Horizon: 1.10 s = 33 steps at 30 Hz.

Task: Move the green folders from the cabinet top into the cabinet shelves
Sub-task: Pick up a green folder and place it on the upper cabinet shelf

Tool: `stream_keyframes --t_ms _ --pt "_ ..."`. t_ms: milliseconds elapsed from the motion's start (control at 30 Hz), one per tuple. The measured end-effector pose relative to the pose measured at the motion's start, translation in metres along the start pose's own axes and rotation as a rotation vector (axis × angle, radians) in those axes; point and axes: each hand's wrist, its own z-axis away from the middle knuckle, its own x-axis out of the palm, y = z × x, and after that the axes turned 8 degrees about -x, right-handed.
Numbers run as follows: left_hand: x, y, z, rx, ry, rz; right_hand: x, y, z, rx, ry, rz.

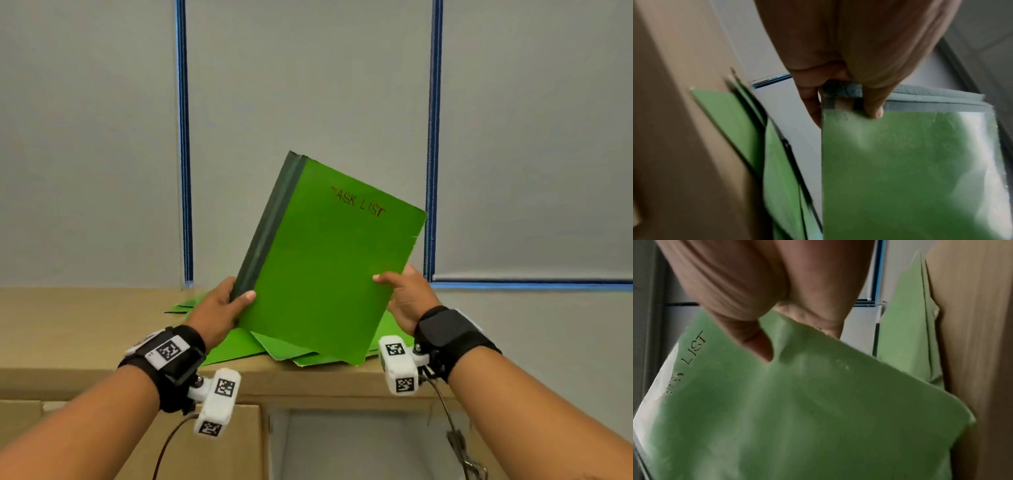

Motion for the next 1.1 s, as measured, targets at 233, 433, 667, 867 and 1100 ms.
stream_keyframes --t_ms 233,433,667,867,1100 --pt "0.026 -0.062 0.026 -0.113 -0.068 -0.010 -0.022 0.056 0.035 0.042 -0.003 0.100" --pt "0.075 -0.129 0.062 -0.235 -0.147 -0.033 -0.038 0.114 0.083 0.148 0.014 0.165" --pt "0.103 -0.205 0.102 -0.418 -0.228 0.125 -0.064 0.178 0.117 0.264 -0.011 0.182" --pt "0.135 -0.257 0.124 -0.527 -0.358 0.069 -0.098 0.251 0.150 0.503 0.009 0.196" --pt "0.183 -0.324 0.117 -0.586 -0.297 -0.103 -0.130 0.319 0.149 0.622 0.056 0.292"
